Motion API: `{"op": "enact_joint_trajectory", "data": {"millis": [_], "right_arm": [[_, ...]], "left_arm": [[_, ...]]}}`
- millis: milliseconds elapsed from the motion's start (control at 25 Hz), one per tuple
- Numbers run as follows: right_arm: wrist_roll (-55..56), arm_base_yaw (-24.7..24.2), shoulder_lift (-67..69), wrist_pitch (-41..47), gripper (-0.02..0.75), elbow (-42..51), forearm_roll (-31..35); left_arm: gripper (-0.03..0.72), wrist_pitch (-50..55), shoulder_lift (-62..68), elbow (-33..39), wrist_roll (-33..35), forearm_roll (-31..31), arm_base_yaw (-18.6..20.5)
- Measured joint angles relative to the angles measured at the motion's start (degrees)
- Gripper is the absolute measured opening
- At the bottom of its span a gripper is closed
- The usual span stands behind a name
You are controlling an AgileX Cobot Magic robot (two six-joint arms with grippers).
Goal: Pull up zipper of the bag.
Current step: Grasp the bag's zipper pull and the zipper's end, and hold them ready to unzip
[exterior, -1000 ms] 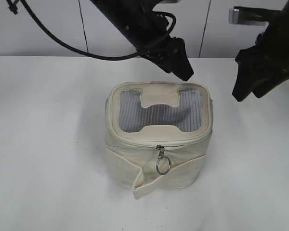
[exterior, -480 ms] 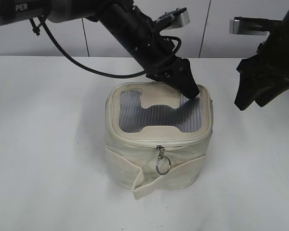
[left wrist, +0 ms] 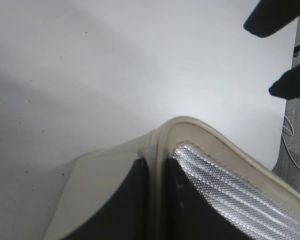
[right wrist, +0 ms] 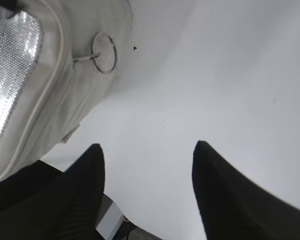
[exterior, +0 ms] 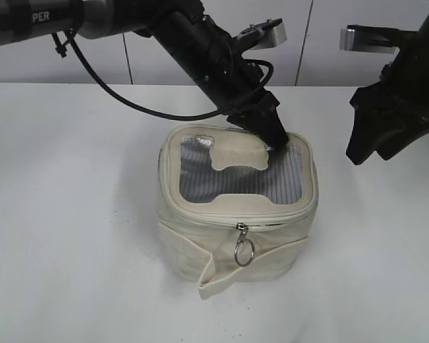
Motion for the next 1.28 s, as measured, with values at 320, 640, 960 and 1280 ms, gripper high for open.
{"op": "enact_joint_trajectory", "data": {"millis": [320, 640, 960, 1280], "right_arm": [[-7.7, -1.6, -2.8, -8.8, 0.44, 11.9, 3.8], [-26.9, -1.7, -3.7, -23.3, 0.44, 22.0, 18.1], [-44.8, -1.7, -3.7, -29.6, 0.44, 23.5, 29.5], [-53.9, -1.7, -2.0, -30.1, 0.44, 23.6, 36.1]], "left_arm": [[0.057, 1.0, -1.1, 0.1, 0.0, 0.4, 0.9], [0.053, 1.8, -2.0, 0.2, -0.1, 1.1, 2.0], [0.054, 1.8, -2.0, 0.2, -0.1, 1.2, 2.0], [0.049, 1.9, -2.0, 0.2, -0.1, 1.2, 2.0]]}}
